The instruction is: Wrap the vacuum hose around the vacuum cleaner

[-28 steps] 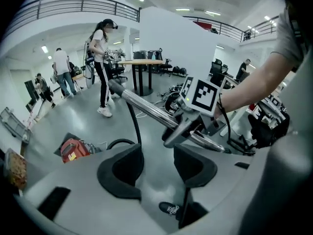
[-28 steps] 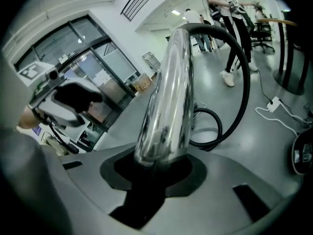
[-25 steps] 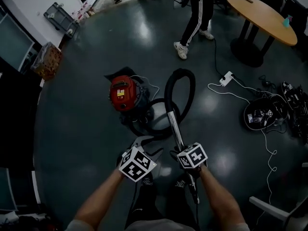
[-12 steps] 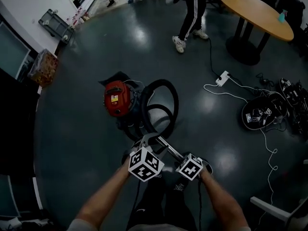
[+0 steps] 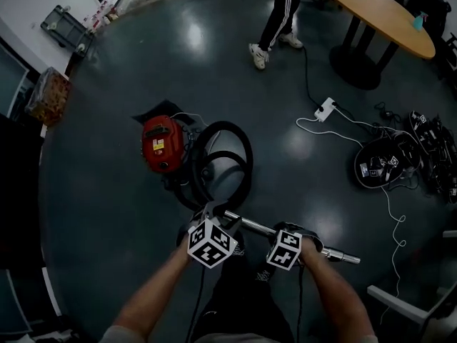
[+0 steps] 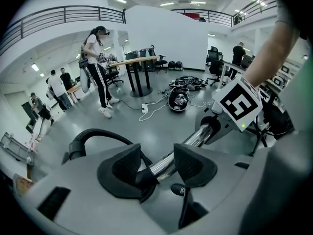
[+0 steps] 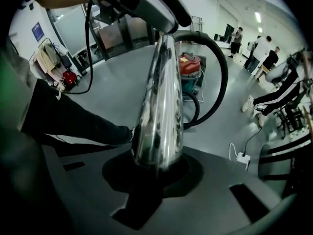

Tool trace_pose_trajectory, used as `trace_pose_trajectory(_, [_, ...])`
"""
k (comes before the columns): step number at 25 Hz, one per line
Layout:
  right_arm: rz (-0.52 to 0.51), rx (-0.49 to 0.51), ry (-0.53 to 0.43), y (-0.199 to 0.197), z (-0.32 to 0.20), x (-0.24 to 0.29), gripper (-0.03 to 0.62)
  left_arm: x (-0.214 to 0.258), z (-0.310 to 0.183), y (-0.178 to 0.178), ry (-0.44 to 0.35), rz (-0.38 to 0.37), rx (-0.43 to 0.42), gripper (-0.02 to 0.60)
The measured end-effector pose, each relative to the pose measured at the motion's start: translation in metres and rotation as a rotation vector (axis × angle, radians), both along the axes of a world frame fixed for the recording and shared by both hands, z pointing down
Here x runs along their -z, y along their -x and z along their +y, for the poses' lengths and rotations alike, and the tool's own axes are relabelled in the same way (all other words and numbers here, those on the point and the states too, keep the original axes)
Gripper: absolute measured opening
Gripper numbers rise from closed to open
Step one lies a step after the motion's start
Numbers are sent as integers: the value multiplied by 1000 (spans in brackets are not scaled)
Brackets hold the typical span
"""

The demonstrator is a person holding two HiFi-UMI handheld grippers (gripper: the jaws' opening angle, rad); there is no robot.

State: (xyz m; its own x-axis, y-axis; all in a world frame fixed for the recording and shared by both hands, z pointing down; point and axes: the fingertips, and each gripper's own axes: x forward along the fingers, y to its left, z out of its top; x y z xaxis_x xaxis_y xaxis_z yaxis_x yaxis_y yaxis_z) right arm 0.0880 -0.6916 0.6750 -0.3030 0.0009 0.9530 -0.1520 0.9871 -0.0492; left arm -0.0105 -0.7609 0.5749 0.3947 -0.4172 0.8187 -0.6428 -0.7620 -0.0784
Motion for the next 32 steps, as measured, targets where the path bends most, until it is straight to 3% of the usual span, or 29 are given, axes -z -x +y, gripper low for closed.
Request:
trace_pose_trajectory(10, [133, 194, -126, -7, -46, -64, 84, -88, -16, 14, 82, 23, -39, 221])
trace_pose_trajectory(23, [195, 390, -282, -14, -87, -201, 84, -233, -23, 15, 137, 119, 39, 221])
trace_pose_trajectory(32, [172, 440, -285, -4, -102, -310, 84, -340, -33, 28, 149, 101, 48, 221])
